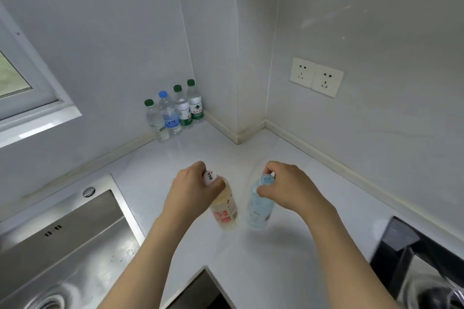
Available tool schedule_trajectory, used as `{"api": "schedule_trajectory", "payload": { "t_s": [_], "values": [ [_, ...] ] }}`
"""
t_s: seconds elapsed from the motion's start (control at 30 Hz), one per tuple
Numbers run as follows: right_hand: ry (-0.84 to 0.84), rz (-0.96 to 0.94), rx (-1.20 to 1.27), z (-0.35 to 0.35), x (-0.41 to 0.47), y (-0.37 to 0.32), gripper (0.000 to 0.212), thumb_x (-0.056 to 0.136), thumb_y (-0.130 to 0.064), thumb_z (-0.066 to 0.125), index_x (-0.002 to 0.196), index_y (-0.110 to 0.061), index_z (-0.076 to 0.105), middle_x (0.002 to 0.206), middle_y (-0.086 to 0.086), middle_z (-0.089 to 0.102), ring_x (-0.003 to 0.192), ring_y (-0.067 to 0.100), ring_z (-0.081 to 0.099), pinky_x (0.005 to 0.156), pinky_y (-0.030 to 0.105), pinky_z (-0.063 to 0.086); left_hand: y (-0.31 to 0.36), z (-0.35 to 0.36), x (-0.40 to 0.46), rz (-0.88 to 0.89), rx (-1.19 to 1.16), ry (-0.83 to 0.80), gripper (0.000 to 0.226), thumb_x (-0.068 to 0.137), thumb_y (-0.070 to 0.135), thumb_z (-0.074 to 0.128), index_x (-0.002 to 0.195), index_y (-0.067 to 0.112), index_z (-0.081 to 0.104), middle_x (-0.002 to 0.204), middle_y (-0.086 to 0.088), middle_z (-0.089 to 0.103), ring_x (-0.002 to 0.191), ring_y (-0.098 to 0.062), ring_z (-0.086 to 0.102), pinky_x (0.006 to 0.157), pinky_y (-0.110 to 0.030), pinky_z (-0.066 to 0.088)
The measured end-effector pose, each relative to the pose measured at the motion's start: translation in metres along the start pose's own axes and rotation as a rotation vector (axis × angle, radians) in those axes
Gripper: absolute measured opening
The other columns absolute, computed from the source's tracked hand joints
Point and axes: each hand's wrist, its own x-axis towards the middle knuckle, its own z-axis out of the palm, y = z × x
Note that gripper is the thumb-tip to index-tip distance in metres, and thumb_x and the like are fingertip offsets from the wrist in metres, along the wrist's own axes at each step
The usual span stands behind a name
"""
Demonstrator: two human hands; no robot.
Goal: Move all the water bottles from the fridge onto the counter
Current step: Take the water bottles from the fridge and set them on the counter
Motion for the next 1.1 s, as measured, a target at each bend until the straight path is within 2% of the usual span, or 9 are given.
{"api": "schedule_trajectory", "payload": {
  "t_s": [0.1, 0.3, 0.43, 0.6, 0.73, 0.9, 1.0, 1.1],
  "values": [
    [-0.022, -0.007, 0.000, 0.011, 0.041, -0.023, 0.016, 0.076, -0.028, 0.066, 0.086, -0.023, 0.054, 0.075, -0.008, 0.057, 0.064, 0.012, 0.050, 0.053, 0.023, 0.036, -0.020, -0.010, 0.040, -0.020, -0.007, -0.015, 0.034, 0.081, 0.038, 0.061, 0.076, 0.007, 0.047, 0.073, -0.009, 0.055, 0.058, -0.018, 0.043, 0.050, -0.032, 0.038],
    [-0.056, -0.038, -0.031, 0.034, 0.129, -0.083, 0.018, 0.074, -0.029, 0.067, 0.084, -0.021, 0.054, 0.076, -0.004, 0.059, 0.065, 0.015, 0.051, 0.057, 0.030, 0.039, -0.062, -0.038, 0.121, -0.057, 0.002, -0.036, 0.028, 0.083, 0.038, 0.063, 0.077, 0.015, 0.050, 0.076, -0.005, 0.058, 0.063, -0.019, 0.053, 0.050, -0.030, 0.042],
    [-0.086, -0.094, -0.073, 0.052, 0.186, -0.126, 0.017, 0.076, -0.028, 0.067, 0.087, -0.023, 0.056, 0.081, -0.007, 0.061, 0.076, 0.017, 0.059, 0.062, 0.032, 0.046, -0.099, -0.055, 0.170, -0.091, -0.009, 0.016, 0.028, 0.083, 0.037, 0.062, 0.077, 0.013, 0.048, 0.073, -0.003, 0.056, 0.060, -0.017, 0.048, 0.049, -0.030, 0.038],
    [-0.113, -0.158, -0.119, 0.079, 0.252, -0.178, 0.015, 0.075, -0.028, 0.065, 0.087, -0.025, 0.056, 0.084, -0.007, 0.063, 0.080, 0.017, 0.059, 0.064, 0.032, 0.046, -0.151, -0.082, 0.233, -0.114, 0.010, 0.086, 0.028, 0.084, 0.037, 0.060, 0.079, 0.012, 0.048, 0.073, -0.003, 0.055, 0.066, -0.024, 0.054, 0.054, -0.036, 0.044],
    [-0.142, -0.202, -0.158, 0.098, 0.289, -0.207, 0.015, 0.077, -0.028, 0.064, 0.088, -0.024, 0.055, 0.085, -0.005, 0.062, 0.079, 0.019, 0.059, 0.063, 0.032, 0.045, -0.178, -0.099, 0.277, -0.082, 0.072, 0.113, 0.027, 0.087, 0.037, 0.058, 0.080, 0.014, 0.046, 0.074, 0.000, 0.054, 0.067, -0.021, 0.052, 0.051, -0.032, 0.037],
    [-0.164, -0.238, -0.196, 0.121, 0.329, -0.236, 0.016, 0.078, -0.030, 0.063, 0.090, -0.026, 0.054, 0.090, -0.005, 0.062, 0.084, 0.020, 0.058, 0.066, 0.031, 0.046, -0.206, -0.111, 0.329, -0.073, 0.084, 0.129, 0.029, 0.086, 0.032, 0.060, 0.083, 0.008, 0.044, 0.074, -0.003, 0.052, 0.067, -0.028, 0.051, 0.049, -0.031, 0.031],
    [-0.165, -0.257, -0.211, 0.130, 0.343, -0.243, 0.019, 0.078, -0.030, 0.063, 0.096, -0.026, 0.056, 0.095, -0.004, 0.064, 0.089, 0.021, 0.059, 0.071, 0.032, 0.049, -0.215, -0.114, 0.347, -0.081, 0.078, 0.133, 0.029, 0.086, 0.031, 0.060, 0.084, 0.007, 0.043, 0.078, -0.006, 0.052, 0.069, -0.029, 0.051, 0.051, -0.031, 0.031],
    [-0.168, -0.258, -0.226, 0.136, 0.354, -0.248, 0.024, 0.078, -0.032, 0.064, 0.101, -0.025, 0.058, 0.098, -0.002, 0.065, 0.091, 0.022, 0.059, 0.073, 0.032, 0.049, -0.223, -0.113, 0.360, -0.078, 0.051, 0.122, 0.030, 0.086, 0.030, 0.061, 0.085, 0.006, 0.044, 0.081, -0.009, 0.054, 0.073, -0.032, 0.053, 0.053, -0.032, 0.036]
  ]
}}
